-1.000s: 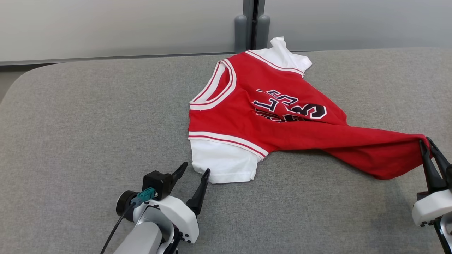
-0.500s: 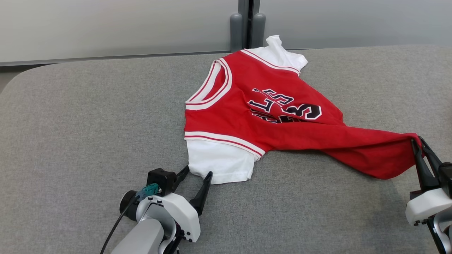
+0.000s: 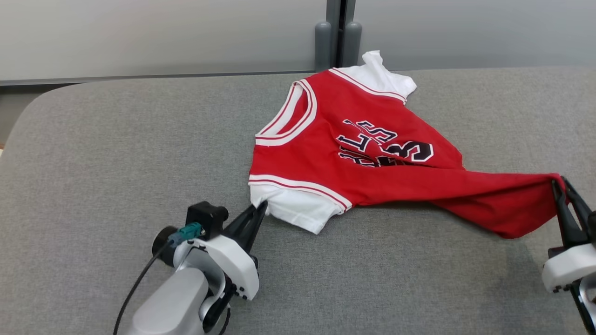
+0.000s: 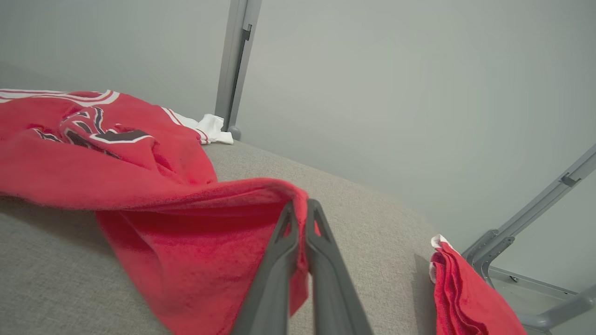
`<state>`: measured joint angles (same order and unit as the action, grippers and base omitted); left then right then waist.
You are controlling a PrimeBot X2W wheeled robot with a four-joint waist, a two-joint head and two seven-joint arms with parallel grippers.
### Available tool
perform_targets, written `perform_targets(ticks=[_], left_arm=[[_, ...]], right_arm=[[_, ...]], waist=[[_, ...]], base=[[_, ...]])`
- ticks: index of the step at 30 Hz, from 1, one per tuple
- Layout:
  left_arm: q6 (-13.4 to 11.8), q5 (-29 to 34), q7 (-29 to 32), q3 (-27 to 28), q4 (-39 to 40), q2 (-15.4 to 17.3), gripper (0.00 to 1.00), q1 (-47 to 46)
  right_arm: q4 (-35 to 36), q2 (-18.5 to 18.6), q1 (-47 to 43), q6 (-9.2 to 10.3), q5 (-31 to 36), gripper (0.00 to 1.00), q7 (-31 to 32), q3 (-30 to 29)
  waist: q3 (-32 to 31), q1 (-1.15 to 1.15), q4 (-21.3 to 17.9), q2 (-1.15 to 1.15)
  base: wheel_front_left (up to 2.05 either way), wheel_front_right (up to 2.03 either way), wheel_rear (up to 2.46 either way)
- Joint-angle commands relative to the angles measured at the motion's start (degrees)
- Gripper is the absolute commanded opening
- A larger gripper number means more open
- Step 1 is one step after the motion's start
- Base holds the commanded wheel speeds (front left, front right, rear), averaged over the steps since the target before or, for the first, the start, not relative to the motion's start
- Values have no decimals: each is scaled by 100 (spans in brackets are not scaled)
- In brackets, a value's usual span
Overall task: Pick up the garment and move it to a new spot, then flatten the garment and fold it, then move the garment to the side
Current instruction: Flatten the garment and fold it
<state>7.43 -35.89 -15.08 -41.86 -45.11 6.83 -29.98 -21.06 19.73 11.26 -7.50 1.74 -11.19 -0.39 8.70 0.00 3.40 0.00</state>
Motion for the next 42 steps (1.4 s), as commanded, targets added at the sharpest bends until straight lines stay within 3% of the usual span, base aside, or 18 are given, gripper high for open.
perform_targets(ticks=[1, 11, 16, 19, 24, 29, 36, 42], left_arm=[[9, -14, -7, 91, 248, 121, 0, -125], [10, -675, 12, 541, 1743, 666, 0, -501], [-22, -1385, 292, 1081, 2657, 933, 0, -927], [-187, -1692, 542, 1362, 3202, 973, 0, -1143], [-727, -1721, 766, 1625, 3947, 1098, 0, -1304], [-1112, -1873, 1105, 1725, 4597, 1225, 0, -1104], [-1370, -1848, 1553, 1757, 5074, 1591, 0, -1120], [-1232, -1753, 1874, 1737, 4692, 1685, 0, -1957]], right_arm=[[1, 71, 156, 3, 34, 0, -69, -14], [50, 516, 1061, 3, 211, 0, -55, 381], [31, 869, 1667, 3, 170, 0, -13, 592], [32, 1038, 1964, 3, 105, 0, -1, 648], [228, 965, 2226, 3, -478, 0, 268, 479], [764, 1141, 1930, 3, -800, 0, 636, 548], [1430, 1346, 1706, 3, -1001, 0, 1087, 352], [1484, 1538, 2528, 3, -1129, 0, 1405, 478]], waist=[[-82, 0, 69, 0], [-552, 0, 133, 0], [-843, 0, 149, 0], [-976, 0, 158, 0], [-1086, 0, 153, 0], [-1106, 0, 150, 0], [-819, 0, 150, 0], [51, 0, 120, 0]], base=[[0, 0, 0], [0, 0, 0], [0, 0, 0], [0, 0, 0], [0, 0, 0], [0, 0, 0], [0, 0, 0], [0, 0, 0]])
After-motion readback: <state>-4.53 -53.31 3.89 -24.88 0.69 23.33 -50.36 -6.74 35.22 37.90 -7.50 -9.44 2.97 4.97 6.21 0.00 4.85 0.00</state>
